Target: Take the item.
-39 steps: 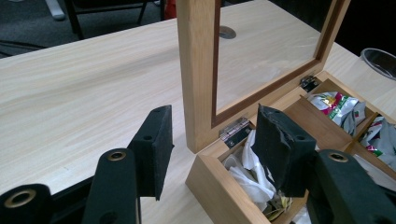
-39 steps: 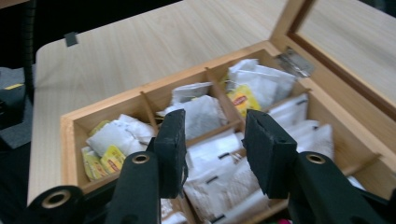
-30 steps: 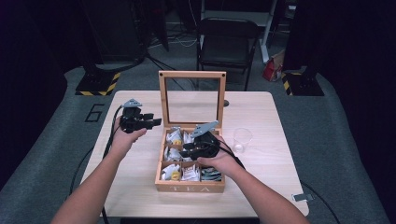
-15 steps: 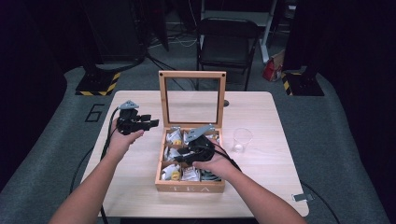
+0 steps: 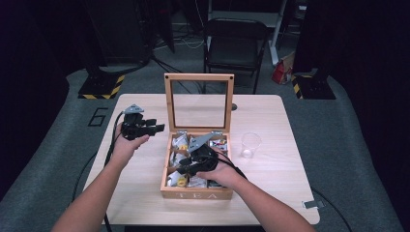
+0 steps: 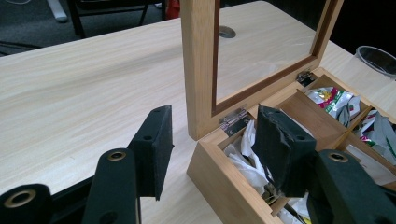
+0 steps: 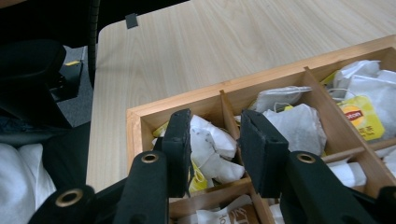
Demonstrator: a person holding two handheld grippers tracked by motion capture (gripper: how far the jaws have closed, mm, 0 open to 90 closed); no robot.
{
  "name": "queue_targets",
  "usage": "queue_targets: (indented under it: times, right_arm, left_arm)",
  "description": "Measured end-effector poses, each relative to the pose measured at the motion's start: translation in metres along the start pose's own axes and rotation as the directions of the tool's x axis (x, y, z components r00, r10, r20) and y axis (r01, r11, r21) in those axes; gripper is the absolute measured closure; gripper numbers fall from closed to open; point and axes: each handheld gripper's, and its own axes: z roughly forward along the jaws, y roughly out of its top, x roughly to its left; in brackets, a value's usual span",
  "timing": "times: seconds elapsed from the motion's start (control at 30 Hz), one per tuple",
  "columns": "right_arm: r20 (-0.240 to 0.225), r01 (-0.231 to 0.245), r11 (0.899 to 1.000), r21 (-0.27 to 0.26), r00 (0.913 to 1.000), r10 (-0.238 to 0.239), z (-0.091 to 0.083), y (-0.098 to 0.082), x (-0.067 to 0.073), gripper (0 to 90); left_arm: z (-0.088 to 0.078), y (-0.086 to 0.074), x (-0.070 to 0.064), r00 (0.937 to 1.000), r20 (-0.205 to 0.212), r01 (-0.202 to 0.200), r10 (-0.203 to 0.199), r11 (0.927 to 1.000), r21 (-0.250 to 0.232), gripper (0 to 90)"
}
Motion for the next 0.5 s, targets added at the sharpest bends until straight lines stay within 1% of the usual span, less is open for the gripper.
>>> queue_targets:
  times: [0.07, 0.33, 0.5]
  right_arm:
    - [-0.004, 0.007, 1.0, 0.005, 1.0, -0.007, 0.002, 0.0, 0.0, 64.2]
    - [-0.022, 0.012, 1.0, 0.016, 0.9997, -0.011, 0.009, 0.0, -0.003, 65.9]
    - [-0.036, 0.019, 0.999, 0.035, 0.9992, -0.017, 0.016, 0.0, -0.004, 67.3]
  left_arm:
    - [0.0, 0.0, 0.0, 0.9999, -0.005, -0.01, 0.01, 0.9999, 0.004, 46.9]
    - [-0.001, 0.0, -0.001, 0.9999, -0.003, -0.01, 0.01, 0.9999, 0.002, 47.0]
    - [-0.001, 0.0, 0.0, 1.0, -0.001, -0.009, 0.009, 1.0, 0.001, 47.0]
